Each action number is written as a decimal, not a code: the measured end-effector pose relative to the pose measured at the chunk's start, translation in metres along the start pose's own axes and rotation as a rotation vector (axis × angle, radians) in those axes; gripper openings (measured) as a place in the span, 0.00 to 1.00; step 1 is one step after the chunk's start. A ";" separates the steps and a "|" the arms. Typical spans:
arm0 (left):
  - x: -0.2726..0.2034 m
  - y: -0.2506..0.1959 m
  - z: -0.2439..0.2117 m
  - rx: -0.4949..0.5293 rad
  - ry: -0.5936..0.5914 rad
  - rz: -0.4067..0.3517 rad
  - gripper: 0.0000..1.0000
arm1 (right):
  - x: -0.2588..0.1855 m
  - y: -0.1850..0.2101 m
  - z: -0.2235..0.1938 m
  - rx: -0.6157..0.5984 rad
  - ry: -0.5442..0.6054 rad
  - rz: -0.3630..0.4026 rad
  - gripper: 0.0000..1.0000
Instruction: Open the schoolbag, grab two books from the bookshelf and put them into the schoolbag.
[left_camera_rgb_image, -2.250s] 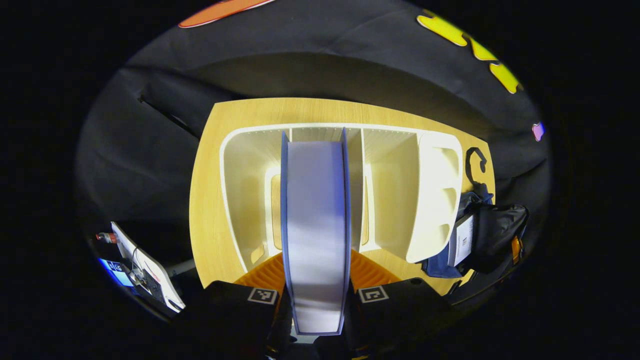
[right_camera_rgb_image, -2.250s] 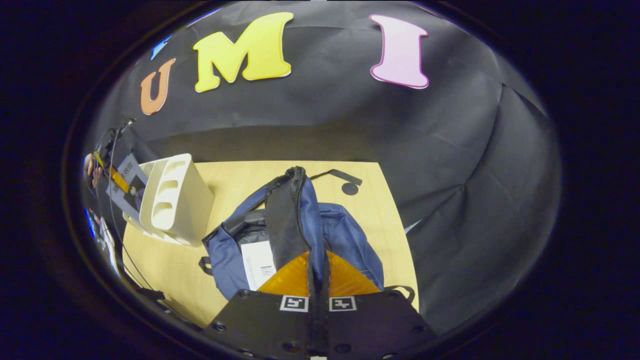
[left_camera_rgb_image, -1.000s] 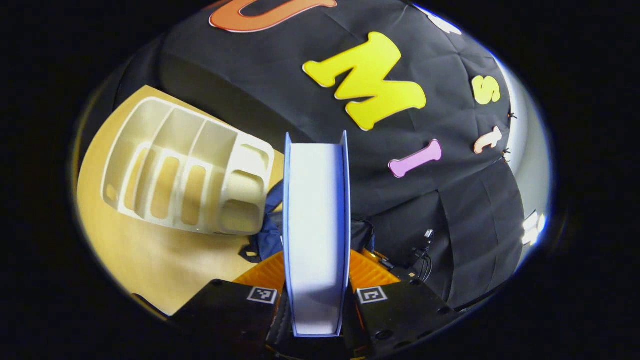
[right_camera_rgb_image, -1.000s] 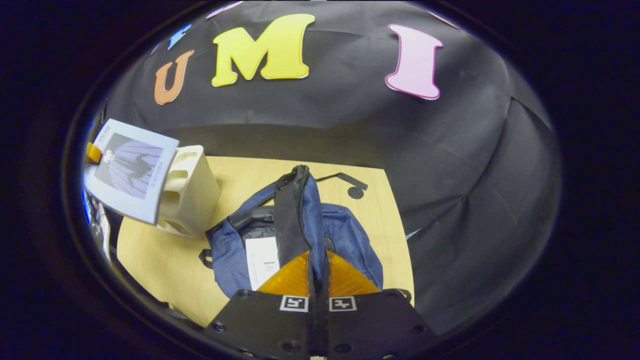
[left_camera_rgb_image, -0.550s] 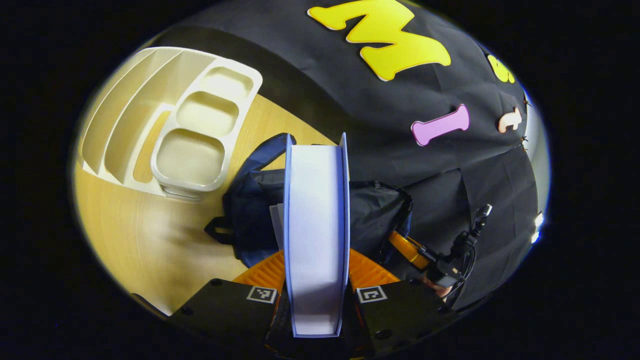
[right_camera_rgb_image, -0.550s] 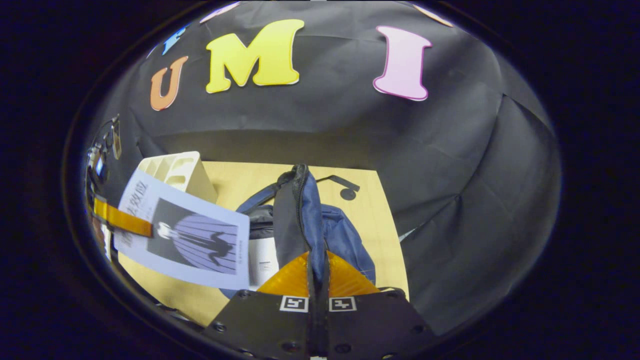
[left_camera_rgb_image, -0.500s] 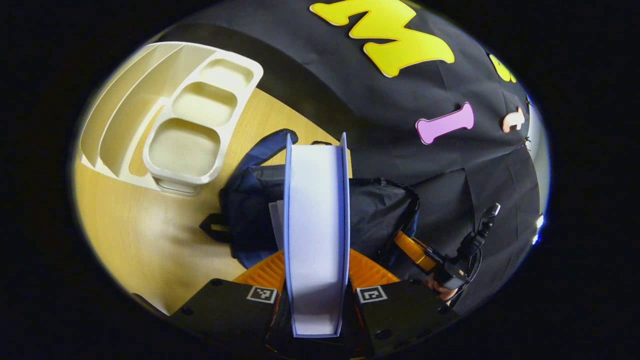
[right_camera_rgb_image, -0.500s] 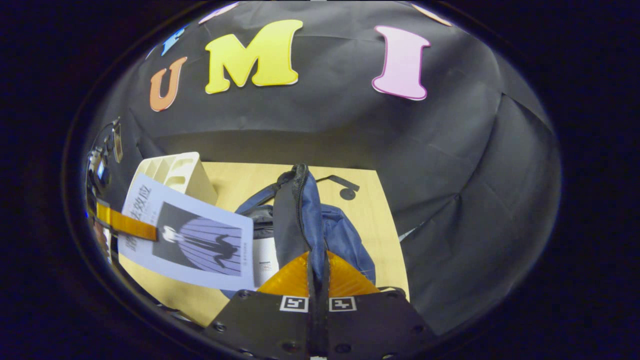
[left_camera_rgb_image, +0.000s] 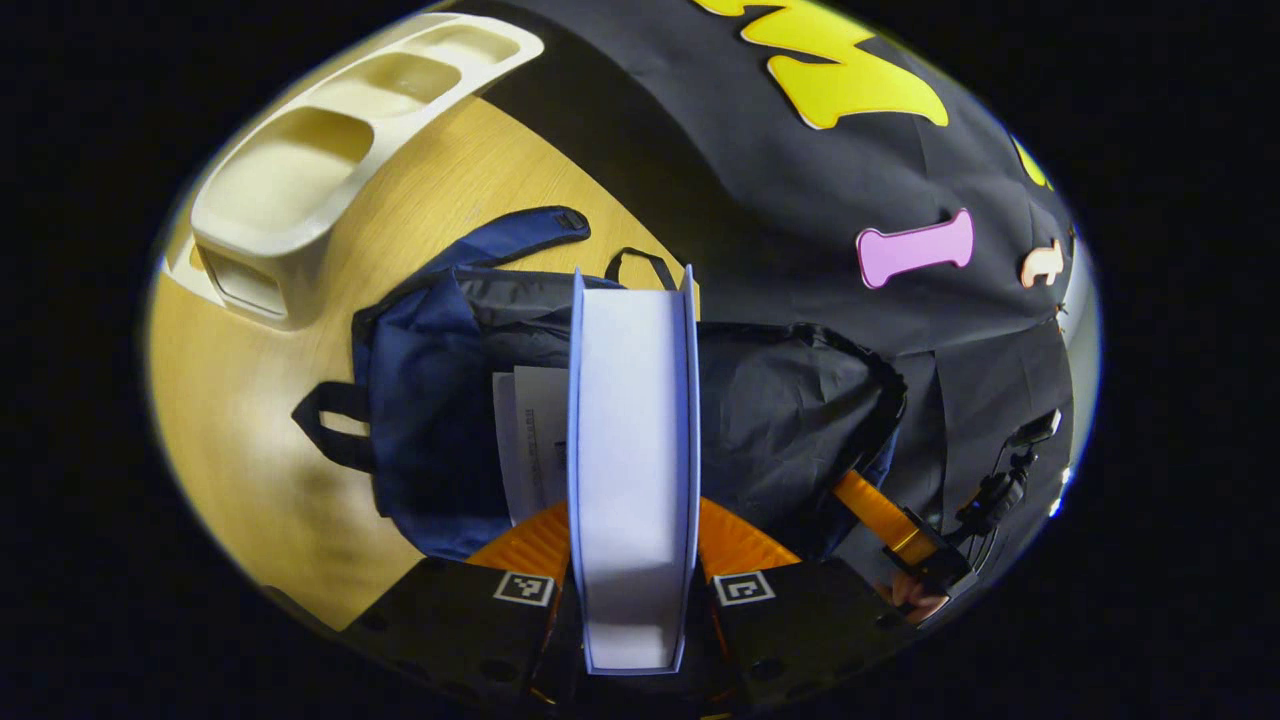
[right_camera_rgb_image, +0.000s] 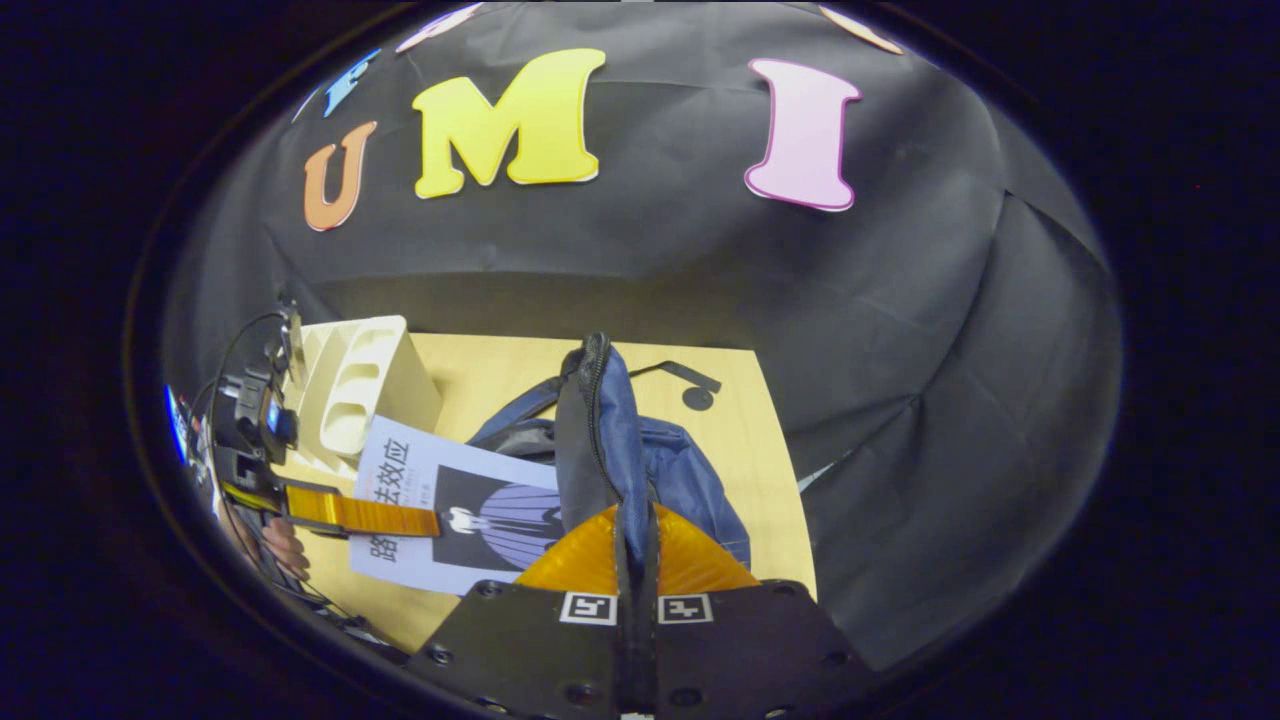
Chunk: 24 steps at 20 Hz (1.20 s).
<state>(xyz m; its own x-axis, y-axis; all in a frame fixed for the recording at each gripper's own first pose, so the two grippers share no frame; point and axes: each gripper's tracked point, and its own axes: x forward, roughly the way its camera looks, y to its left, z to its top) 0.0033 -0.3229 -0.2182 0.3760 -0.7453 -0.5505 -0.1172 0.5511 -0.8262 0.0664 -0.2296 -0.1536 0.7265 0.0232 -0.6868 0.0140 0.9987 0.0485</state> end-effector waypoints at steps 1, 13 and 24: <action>0.004 0.000 0.001 -0.021 -0.010 -0.012 0.44 | -0.001 0.000 0.003 0.001 -0.004 0.000 0.00; 0.070 -0.011 -0.013 -0.098 -0.013 -0.131 0.44 | 0.001 0.011 0.019 -0.040 -0.009 0.009 0.00; 0.117 0.001 -0.022 -0.193 0.025 -0.173 0.55 | 0.005 0.018 0.015 -0.051 0.014 0.022 0.00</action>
<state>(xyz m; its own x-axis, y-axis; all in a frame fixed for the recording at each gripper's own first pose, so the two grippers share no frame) 0.0270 -0.4175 -0.2856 0.3832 -0.8326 -0.3999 -0.2274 0.3346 -0.9145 0.0803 -0.2126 -0.1456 0.7168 0.0452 -0.6958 -0.0371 0.9990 0.0266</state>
